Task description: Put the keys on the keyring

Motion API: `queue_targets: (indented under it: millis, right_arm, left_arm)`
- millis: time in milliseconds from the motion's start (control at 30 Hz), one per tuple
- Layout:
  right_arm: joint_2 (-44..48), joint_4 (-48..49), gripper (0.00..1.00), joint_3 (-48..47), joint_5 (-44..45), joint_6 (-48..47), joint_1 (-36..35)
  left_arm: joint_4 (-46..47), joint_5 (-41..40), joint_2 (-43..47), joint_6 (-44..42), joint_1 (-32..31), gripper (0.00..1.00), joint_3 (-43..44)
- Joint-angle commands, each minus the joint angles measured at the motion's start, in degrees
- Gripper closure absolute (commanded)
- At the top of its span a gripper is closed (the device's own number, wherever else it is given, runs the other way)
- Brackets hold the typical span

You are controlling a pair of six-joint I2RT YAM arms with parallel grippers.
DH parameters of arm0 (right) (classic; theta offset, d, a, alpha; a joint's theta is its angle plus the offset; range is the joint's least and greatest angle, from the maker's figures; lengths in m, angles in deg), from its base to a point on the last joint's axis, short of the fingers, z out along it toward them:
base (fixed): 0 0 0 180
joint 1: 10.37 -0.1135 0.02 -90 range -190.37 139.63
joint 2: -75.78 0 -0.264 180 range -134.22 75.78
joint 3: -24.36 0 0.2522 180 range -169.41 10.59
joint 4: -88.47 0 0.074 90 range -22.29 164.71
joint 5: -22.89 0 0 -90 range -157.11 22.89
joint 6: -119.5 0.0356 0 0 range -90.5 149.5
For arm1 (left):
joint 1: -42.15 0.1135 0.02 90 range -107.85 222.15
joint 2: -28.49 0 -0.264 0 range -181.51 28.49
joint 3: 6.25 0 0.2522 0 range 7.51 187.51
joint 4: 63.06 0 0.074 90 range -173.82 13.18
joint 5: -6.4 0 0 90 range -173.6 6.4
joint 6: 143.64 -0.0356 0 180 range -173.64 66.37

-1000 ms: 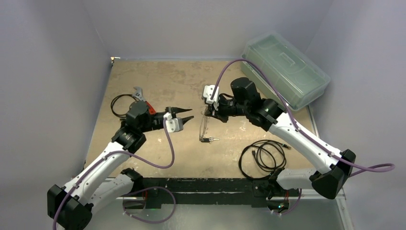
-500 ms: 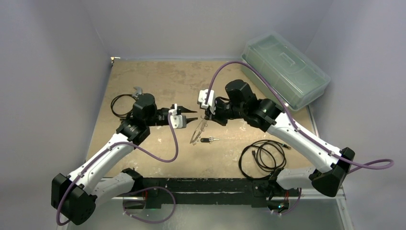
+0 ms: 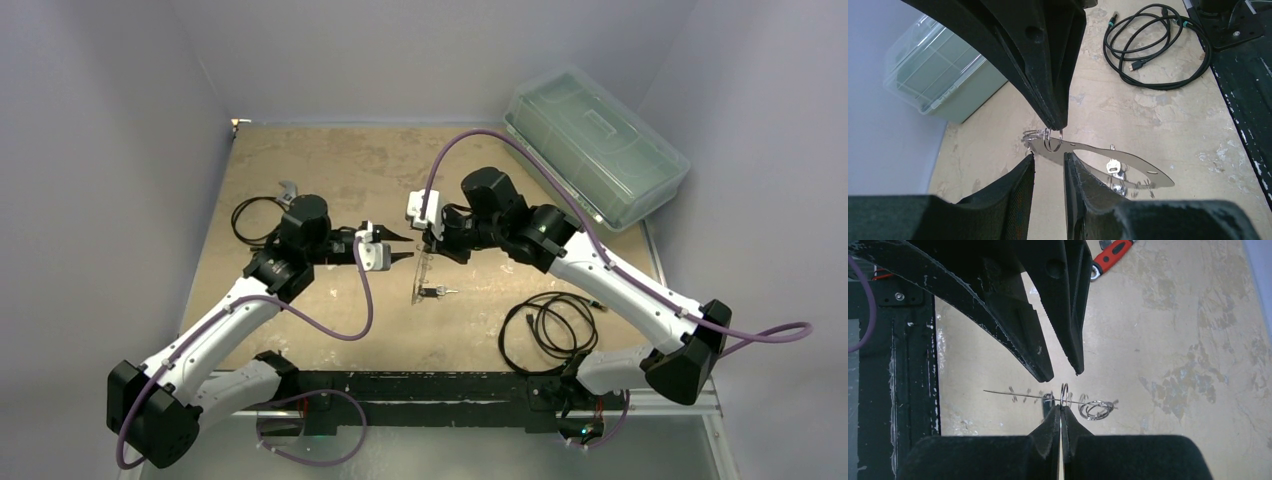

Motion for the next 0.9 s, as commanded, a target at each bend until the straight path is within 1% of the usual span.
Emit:
queue_targets:
  millis: [0, 333, 600, 867]
  right_arm:
    - [0.3, 1.0, 1.00, -1.8, 0.2, -0.9, -0.4]
    - [0.0, 0.8, 1.00, -2.3, -0.6, -1.1, -0.8]
    - [-0.1, 0.8, 1.00, -2.3, -1.1, -1.3, -1.2]
    - [-0.2, 1.1, 1.00, -2.3, -1.0, -1.4, -1.5]
  left_arm:
    - [1.5, 1.9, -0.3, -0.2, -0.3, 0.74, 2.4]
    - [1.9, 2.7, -1.6, 0.4, -0.5, 0.74, 2.2]
    - [5.3, 3.0, -1.5, 1.9, -0.7, 0.73, 1.0]
    - [5.2, 2.8, -2.0, 1.8, -0.8, 0.75, 0.7]
